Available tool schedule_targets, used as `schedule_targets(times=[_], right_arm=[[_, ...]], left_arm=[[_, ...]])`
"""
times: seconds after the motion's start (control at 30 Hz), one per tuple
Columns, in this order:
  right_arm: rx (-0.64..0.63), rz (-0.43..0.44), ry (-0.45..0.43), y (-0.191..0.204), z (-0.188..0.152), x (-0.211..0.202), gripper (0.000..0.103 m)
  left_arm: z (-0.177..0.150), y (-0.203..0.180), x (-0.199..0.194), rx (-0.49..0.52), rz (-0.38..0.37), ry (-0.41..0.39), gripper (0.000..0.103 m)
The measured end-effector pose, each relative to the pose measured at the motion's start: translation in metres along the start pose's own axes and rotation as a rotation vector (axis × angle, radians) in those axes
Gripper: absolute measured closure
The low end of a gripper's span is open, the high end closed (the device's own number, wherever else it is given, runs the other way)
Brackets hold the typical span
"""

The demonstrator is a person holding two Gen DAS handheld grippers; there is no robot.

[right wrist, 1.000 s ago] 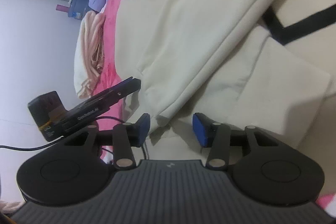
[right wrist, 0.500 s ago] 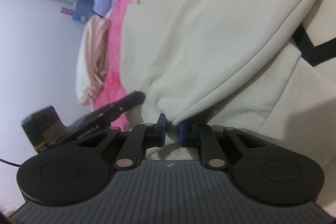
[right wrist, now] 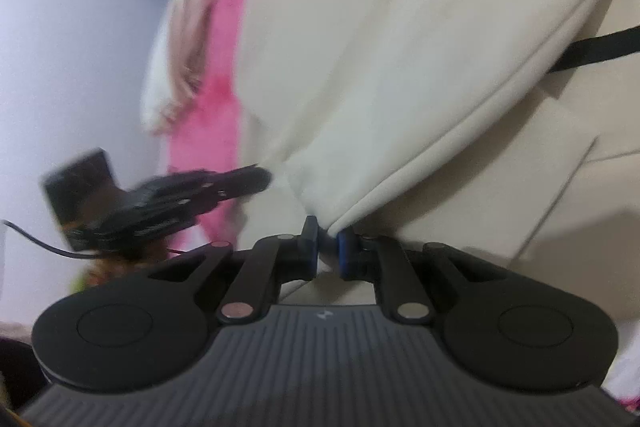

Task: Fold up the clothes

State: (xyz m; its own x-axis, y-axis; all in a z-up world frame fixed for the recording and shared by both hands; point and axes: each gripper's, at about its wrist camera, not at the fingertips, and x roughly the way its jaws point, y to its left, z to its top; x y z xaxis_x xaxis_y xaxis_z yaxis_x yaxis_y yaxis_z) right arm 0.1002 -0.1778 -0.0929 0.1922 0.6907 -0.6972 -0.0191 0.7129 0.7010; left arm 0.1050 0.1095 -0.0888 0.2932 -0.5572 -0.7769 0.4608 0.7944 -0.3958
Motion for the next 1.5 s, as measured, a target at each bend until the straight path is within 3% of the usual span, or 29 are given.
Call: schedule_targets(times=[0.1, 0.2, 0.27, 0.33, 0.47, 0.6, 0.7, 0.73, 0.83, 0.97, 1.07, 1.2, 1.33, 1.4, 1.5], right_arm=[[-0.043, -0.056, 0.02, -0.004, -0.004, 0.013, 0.095], [-0.078, -0.052, 0.026, -0.001, -0.005, 0.007, 0.09], [-0.122, -0.057, 0.023, 0.003, -0.005, -0.004, 0.089], [-0.162, -0.075, 0.011, 0.004, -0.003, -0.016, 0.086], [-0.184, -0.138, -0.129, -0.006, 0.015, -0.051, 0.081], [-0.12, -0.337, -0.339, -0.032, 0.044, -0.094, 0.081], [-0.279, -0.65, -0.42, -0.036, 0.062, -0.099, 0.081], [-0.354, -0.755, -0.427, -0.038, 0.066, -0.097, 0.081], [-0.493, -0.928, -0.377, -0.053, 0.078, -0.081, 0.081], [-0.619, -1.028, -0.266, -0.069, 0.088, -0.05, 0.078], [-0.741, -1.099, -0.2, -0.081, 0.09, -0.026, 0.076], [-0.854, -1.118, -0.221, -0.085, 0.095, -0.009, 0.072], [-0.866, -1.086, -0.274, -0.086, 0.102, -0.008, 0.075], [-0.772, -1.06, -0.338, -0.09, 0.11, -0.023, 0.085], [-0.538, -0.986, -0.462, -0.102, 0.122, -0.063, 0.083]], left_arm=[[-0.005, -0.005, 0.013, 0.073, 0.06, 0.031, 0.085], [-0.004, 0.007, 0.006, 0.047, 0.06, 0.022, 0.078], [0.001, 0.021, -0.008, 0.022, 0.115, -0.009, 0.07], [0.007, 0.035, -0.021, -0.003, 0.169, -0.041, 0.07], [0.019, 0.063, -0.048, -0.053, 0.278, -0.104, 0.07], [0.044, 0.083, -0.063, -0.1, 0.429, -0.19, 0.069], [0.075, 0.082, -0.058, -0.131, 0.48, -0.263, 0.068], [0.085, 0.077, -0.053, -0.13, 0.468, -0.277, 0.067], [0.115, 0.046, -0.031, -0.041, 0.408, -0.267, 0.066], [0.138, -0.025, 0.009, 0.235, 0.32, -0.19, 0.062], [0.133, -0.074, 0.049, 0.393, 0.224, -0.122, 0.06], [0.114, -0.103, 0.089, 0.469, 0.147, -0.086, 0.06], [0.104, -0.096, 0.121, 0.41, 0.118, -0.051, 0.06], [0.104, -0.089, 0.132, 0.368, 0.113, -0.045, 0.06], [0.108, -0.086, 0.137, 0.336, 0.094, -0.068, 0.06]])
